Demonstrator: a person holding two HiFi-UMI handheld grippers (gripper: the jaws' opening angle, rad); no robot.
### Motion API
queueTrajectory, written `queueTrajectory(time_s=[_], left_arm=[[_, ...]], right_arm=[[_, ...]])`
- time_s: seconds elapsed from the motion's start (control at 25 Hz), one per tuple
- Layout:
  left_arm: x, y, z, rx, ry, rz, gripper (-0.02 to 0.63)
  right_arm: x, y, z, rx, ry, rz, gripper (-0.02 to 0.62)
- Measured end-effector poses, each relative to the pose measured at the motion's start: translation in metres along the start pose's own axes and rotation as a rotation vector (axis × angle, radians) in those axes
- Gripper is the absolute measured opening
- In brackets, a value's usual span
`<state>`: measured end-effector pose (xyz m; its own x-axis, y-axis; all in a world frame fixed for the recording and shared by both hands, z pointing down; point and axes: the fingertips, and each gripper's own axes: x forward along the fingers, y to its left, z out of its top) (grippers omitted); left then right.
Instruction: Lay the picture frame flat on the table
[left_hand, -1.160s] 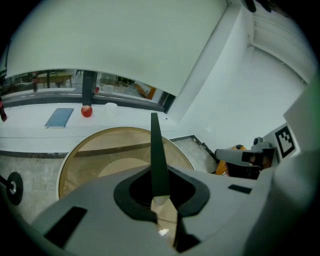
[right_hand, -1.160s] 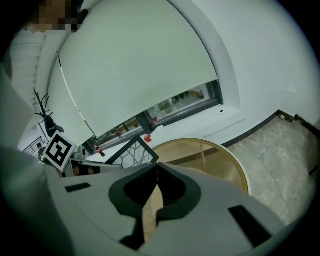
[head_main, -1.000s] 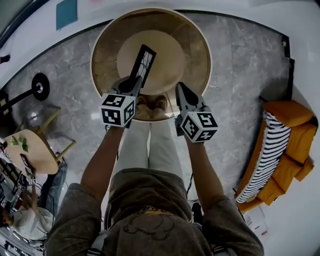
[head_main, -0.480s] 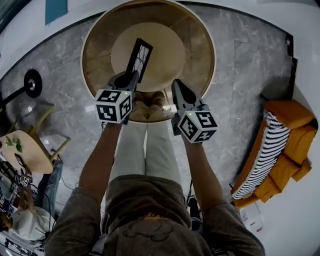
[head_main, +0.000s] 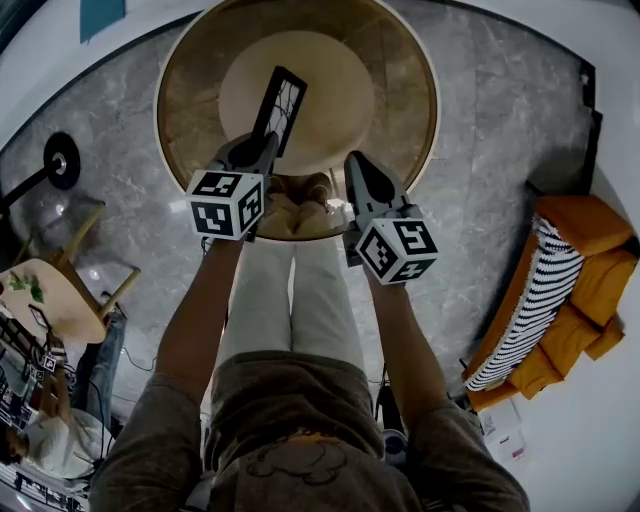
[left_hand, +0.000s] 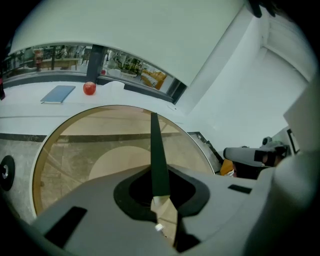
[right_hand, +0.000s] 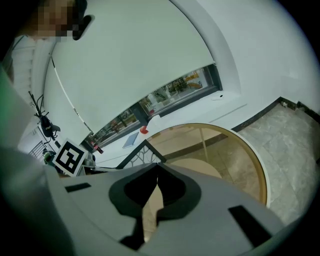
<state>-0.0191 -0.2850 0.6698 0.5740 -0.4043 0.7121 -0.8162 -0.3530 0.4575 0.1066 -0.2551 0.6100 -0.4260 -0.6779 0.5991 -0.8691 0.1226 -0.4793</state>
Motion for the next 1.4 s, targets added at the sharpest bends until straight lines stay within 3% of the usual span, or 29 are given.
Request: queueTrajectory(time_s=[0.64,1.4], left_arm=[[0.014,0.005,-0.020,-0.026,0.013,-0.021,0.044],[0.023,0.016,-0.015,-0.062,-0.002,-0.037,0.048]], right_arm=[[0.009,-0.003,-0.014,0.028,0.009,-0.001,0.020],[0.014,-0.003,-0.024,0.048,0.029,0.003,0.020]])
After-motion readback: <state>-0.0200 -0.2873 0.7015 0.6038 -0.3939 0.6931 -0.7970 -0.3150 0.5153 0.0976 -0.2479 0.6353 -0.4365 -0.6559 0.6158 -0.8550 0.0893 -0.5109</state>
